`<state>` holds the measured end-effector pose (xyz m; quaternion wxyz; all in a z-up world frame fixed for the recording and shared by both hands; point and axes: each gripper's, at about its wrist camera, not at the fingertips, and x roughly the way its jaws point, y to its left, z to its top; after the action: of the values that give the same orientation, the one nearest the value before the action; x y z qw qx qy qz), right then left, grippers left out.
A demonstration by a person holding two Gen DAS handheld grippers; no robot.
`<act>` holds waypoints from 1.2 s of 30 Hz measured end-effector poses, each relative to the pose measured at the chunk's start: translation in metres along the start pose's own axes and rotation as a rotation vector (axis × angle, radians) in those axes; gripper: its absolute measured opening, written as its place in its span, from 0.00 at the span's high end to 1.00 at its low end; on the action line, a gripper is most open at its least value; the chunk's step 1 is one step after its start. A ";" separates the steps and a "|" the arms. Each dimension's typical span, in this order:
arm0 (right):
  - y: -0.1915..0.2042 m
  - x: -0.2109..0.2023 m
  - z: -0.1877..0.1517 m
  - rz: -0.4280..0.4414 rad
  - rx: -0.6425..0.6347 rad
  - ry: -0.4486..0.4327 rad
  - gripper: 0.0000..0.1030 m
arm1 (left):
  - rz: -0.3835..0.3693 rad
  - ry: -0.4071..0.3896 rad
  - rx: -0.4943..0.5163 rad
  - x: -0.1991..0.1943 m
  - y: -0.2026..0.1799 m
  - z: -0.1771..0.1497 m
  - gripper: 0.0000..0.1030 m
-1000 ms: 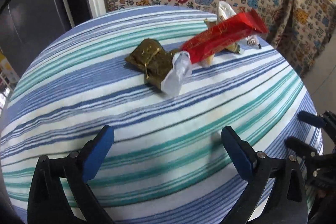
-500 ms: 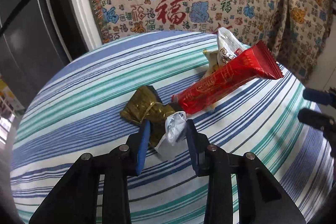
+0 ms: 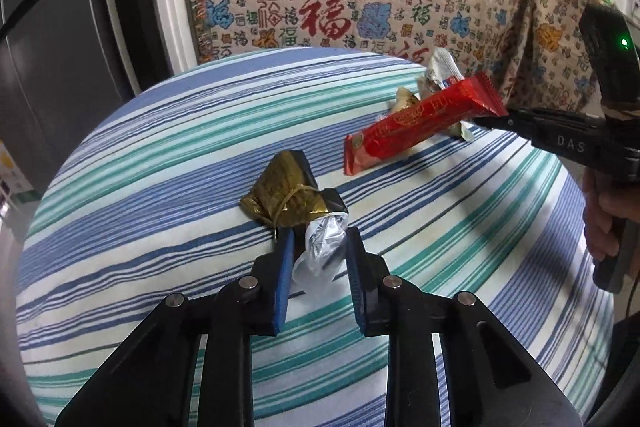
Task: Collect trash
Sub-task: 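Grasp the gold wrapper with the left tool while the right tool grasps the white chip bag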
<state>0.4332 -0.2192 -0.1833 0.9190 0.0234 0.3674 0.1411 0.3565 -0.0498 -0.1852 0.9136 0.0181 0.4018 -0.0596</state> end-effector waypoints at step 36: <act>0.017 -0.043 -0.060 -0.112 -0.162 0.101 0.26 | -0.027 0.085 -0.144 -0.004 -0.017 -0.033 0.09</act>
<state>0.3585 -0.2188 -0.1956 0.9047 -0.0786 0.4012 0.1197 0.3272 -0.0636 -0.2042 0.8937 -0.0503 0.4439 -0.0423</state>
